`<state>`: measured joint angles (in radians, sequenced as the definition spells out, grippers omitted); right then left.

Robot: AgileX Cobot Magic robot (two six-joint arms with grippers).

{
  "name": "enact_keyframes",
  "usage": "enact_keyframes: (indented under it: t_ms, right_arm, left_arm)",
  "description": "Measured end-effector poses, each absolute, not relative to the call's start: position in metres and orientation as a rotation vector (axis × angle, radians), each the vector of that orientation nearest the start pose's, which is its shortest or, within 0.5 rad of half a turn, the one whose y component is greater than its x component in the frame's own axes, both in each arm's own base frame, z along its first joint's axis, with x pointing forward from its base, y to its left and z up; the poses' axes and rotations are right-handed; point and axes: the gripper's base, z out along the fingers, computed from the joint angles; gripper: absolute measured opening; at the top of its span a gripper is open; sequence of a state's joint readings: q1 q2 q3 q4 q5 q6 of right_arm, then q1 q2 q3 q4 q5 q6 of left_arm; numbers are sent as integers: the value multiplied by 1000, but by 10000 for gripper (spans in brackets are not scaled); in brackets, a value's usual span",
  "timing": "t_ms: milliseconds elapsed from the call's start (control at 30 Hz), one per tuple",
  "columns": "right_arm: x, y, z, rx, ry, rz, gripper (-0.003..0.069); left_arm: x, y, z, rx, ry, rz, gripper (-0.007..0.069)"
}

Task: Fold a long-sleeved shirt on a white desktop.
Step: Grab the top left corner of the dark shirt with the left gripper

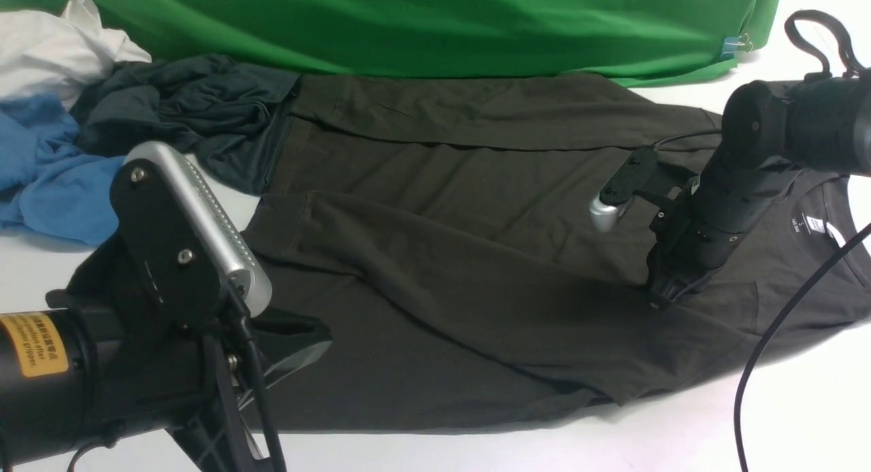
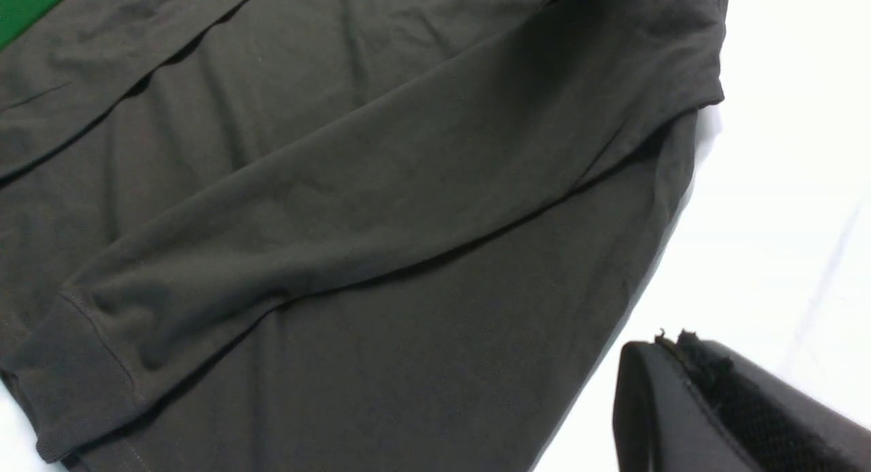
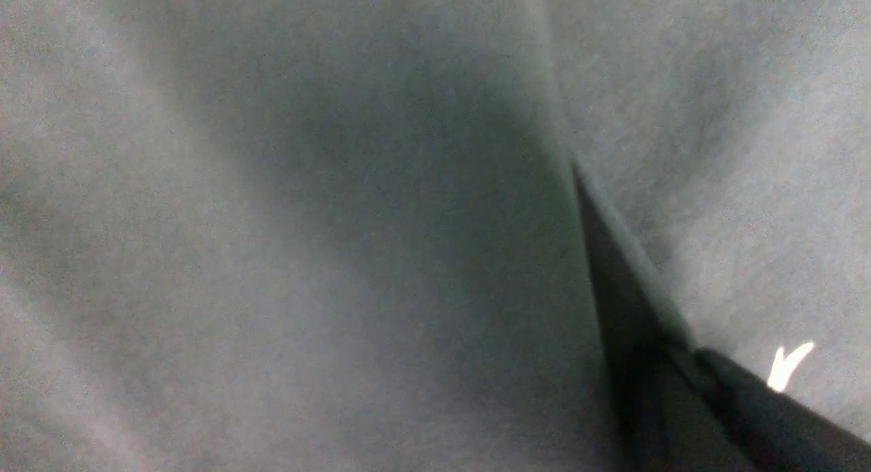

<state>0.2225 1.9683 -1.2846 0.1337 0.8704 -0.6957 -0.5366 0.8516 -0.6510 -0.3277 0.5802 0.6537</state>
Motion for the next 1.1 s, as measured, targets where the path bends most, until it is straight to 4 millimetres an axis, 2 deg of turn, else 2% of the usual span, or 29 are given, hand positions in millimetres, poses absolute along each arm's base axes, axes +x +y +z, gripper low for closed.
enact_keyframes:
  t_ms: [167,433,1000,1100]
  right_arm:
    - [364,91,156,-1187,2764,111,33]
    - [367,87,167,-987,2771,48,33]
    - [383,61,172,-552,2769,7,33]
    - [384,59,172,-532,2772,5,33]
  left_arm:
    - [133,-98,299,1076,1967,-284,17]
    - [133,-98,299,1076,1967,-285,17]
    - [133,-98,298,1095,1972,-282,17]
    - [133,-98,298,1097,1971,-279,17]
